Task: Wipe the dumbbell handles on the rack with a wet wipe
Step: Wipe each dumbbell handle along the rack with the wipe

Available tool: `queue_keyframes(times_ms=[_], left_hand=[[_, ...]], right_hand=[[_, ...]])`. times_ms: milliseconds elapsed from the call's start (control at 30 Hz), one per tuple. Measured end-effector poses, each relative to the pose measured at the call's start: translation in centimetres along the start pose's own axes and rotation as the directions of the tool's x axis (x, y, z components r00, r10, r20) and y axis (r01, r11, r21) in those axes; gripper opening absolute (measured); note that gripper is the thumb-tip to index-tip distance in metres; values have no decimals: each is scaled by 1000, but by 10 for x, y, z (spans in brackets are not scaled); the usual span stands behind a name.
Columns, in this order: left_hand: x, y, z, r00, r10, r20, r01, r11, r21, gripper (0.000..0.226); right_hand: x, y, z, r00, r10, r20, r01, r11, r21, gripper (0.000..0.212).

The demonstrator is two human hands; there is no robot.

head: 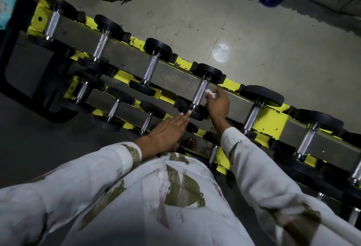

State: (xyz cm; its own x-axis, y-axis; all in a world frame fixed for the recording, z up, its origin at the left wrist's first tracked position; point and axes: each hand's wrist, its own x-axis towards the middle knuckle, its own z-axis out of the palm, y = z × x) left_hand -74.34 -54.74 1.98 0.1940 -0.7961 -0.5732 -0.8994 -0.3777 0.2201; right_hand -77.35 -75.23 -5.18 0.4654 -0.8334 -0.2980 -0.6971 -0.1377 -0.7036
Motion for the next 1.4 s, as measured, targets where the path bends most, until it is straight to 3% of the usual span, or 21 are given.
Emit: queue_keyframes(times_ms=[167,333,500,667,800,900,967,1033,1133,1267,1400], left_hand=[[-2,-1,-2,1000,0,-13,0,1000,-26,78],[0,6,2,994,-43,-103,42,999,-11,77],[14,21,0,969,-42,-242,45,999,8,76],[32,44,-4,959,123,-257,-131,991,-13,75],[46,58,-9,927,292,-234,-300,954,2,77],[53,71,-13,904,376,-202,-379,925,26,75],[56,80,-15,886,422,-195,-425,905,28,74],[57,89,-16,876,449,-178,-452,892,25,74],[57,99,-12,879,458,-132,-460,888,16,76],[56,109,-2,896,422,-135,-423,906,25,84],[56,123,11,899,394,-190,-379,919,113,89]], right_hand=[[15,29,-23,992,126,-32,-126,992,5,23],[18,50,-43,999,44,23,-45,998,41,28],[-1,38,-64,995,31,91,-46,986,162,19],[-16,35,-87,991,73,110,-105,941,322,23],[-35,39,-120,994,86,73,-106,933,344,19],[-41,48,-141,998,54,-13,-51,982,183,22],[-43,58,-155,996,-30,-79,25,998,-61,29],[-43,68,-168,989,-139,-52,115,937,-329,32],[-41,81,-178,965,-251,72,248,792,-558,27],[-35,88,-177,897,-370,243,430,598,-677,27],[-24,84,-173,834,-406,373,547,524,-653,36]])
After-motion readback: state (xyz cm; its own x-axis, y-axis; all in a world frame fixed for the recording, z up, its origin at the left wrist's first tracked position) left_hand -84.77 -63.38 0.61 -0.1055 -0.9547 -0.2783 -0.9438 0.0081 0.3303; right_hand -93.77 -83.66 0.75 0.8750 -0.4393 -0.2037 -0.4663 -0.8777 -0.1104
